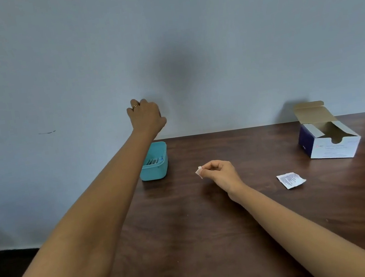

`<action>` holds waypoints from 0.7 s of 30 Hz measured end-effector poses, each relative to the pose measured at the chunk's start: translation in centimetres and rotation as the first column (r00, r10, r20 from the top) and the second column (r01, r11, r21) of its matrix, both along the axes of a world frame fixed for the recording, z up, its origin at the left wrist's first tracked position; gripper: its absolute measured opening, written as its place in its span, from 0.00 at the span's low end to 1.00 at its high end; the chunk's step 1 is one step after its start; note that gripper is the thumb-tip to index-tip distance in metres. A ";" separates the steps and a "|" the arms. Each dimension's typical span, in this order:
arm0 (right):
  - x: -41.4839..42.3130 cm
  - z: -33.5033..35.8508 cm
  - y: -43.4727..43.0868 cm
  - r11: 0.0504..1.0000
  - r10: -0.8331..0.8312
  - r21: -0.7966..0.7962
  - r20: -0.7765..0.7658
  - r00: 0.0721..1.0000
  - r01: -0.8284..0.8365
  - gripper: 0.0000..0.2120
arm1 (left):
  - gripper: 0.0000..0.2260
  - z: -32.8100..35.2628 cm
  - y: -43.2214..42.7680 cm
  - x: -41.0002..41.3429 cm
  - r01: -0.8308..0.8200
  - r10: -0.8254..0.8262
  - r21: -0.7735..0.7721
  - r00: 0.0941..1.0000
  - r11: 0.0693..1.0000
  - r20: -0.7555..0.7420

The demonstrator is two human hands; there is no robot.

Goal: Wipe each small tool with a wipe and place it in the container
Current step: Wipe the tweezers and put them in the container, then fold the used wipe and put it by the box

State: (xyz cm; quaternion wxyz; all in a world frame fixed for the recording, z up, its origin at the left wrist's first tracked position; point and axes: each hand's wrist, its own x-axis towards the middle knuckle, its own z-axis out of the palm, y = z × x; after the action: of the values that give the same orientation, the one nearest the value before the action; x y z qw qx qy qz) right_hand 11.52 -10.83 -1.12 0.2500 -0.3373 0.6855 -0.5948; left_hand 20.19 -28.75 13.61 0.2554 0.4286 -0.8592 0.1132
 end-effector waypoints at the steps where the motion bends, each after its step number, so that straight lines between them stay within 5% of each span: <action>1: -0.1 0.2 0.5 1.000 0.011 -0.019 0.022 1.000 -0.010 0.04 | 0.14 0.4 0.9 -0.2 0.042 -0.041 0.021 0.998 0.999 -0.046; 6: -1.0 1.2 3.9 0.988 -0.014 -0.155 0.041 0.999 0.020 0.06 | 0.14 0.7 5.5 -1.9 0.295 -0.241 0.203 0.937 0.934 -0.254; 12: -5.0 1.6 10.1 0.979 -0.164 -0.146 -0.163 0.973 0.141 0.04 | 0.11 -2.8 11.5 -4.0 0.488 -0.368 0.383 0.863 0.785 -0.345; 21: -9.7 0.4 16.6 0.914 -0.386 -0.185 -0.115 0.915 0.362 0.08 | 0.11 -10.6 19.3 -7.3 0.490 -0.363 0.601 0.872 0.631 -0.329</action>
State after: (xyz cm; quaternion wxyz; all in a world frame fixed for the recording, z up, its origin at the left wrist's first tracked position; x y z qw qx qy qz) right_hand 1.80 5.72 -0.67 0.0514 -0.2620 0.7041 -0.6580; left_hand 12.88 -9.47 2.98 0.1790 0.2829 -0.8918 -0.3044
